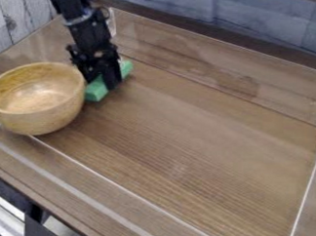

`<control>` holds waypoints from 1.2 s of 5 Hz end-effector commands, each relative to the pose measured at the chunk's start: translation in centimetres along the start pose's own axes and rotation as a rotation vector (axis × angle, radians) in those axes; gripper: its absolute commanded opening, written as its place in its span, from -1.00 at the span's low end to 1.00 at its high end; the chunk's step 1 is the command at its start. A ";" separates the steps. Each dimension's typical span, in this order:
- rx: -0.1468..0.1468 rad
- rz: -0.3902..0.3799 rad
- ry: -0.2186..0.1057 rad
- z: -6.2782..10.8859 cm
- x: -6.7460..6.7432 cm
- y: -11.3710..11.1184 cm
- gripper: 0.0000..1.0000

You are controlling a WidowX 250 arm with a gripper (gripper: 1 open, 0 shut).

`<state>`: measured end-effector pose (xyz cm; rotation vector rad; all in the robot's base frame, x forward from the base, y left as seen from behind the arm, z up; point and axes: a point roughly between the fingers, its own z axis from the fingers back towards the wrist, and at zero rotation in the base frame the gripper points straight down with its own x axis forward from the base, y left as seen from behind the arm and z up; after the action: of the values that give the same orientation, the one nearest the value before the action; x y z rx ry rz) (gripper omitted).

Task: Put green object into wooden bowl

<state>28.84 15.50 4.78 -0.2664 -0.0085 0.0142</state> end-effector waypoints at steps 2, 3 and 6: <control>0.042 0.004 -0.109 5.5 -0.6 2.1 -1.00; 0.037 0.003 -0.100 5.2 -1.1 2.6 -1.00; 0.015 0.022 -0.077 2.8 -2.2 3.9 -1.00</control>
<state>26.60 18.96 3.96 -0.2978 -0.0298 0.0365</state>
